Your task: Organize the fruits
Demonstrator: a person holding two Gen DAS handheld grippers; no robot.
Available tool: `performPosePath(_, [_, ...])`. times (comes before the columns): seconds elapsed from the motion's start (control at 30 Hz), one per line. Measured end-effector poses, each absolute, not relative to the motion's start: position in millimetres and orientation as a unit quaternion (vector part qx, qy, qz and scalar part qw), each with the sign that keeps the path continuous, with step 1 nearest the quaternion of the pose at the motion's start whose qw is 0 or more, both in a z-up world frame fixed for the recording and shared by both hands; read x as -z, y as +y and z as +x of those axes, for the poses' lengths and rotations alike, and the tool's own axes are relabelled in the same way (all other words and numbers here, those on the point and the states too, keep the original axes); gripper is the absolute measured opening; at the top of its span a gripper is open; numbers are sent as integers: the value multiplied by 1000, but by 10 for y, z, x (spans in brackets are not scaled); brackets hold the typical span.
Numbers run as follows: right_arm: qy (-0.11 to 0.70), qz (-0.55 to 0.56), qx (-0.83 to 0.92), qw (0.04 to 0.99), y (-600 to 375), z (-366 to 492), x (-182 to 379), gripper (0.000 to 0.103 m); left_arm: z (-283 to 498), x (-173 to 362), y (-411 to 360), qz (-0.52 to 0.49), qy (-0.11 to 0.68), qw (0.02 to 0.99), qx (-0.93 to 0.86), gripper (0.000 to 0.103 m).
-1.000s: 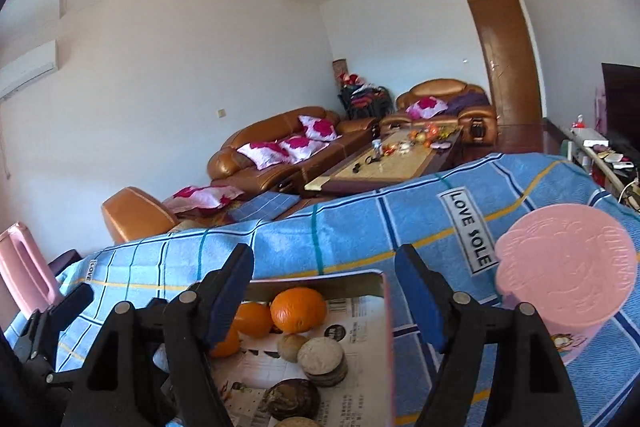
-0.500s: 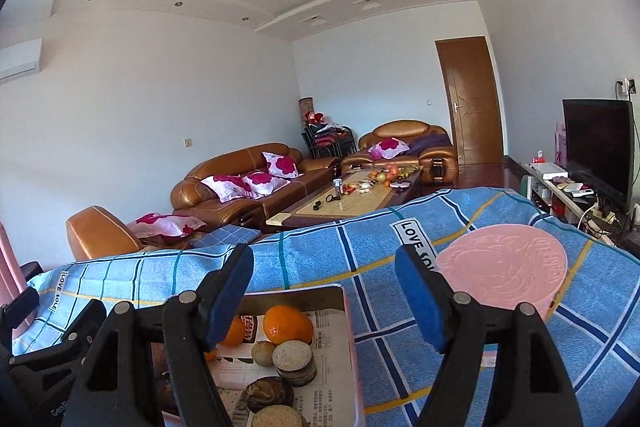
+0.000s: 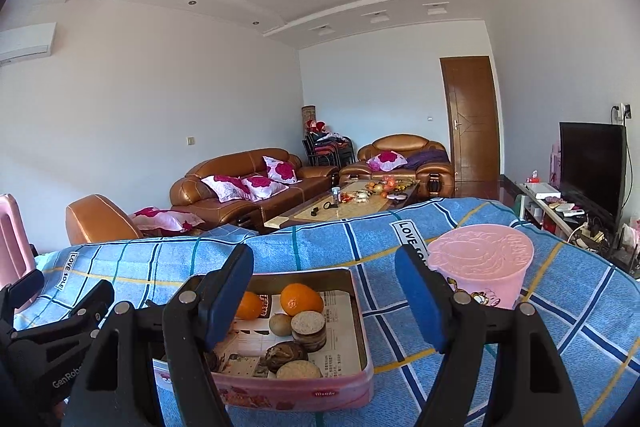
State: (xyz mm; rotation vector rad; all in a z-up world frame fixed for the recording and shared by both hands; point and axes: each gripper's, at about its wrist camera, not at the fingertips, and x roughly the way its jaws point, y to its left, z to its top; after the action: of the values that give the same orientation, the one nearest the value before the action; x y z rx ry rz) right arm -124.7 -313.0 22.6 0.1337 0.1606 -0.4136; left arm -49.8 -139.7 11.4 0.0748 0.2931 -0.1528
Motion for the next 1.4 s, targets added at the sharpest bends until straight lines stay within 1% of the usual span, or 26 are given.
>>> performPosePath(0.27, [44,59,219,973,-3029,-1465,-264,75,-612,-129,-1275,41,140,986,75,103])
performPosePath(0.5, [46,39,218,974,-2906,-1433,-265,75,-641,-130,-1250,44,137,987,74,103])
performPosePath(1.4, [54,46,227,971,-2918,-1435,-250,75,-632,-118,-1253,46,141,986,72,103])
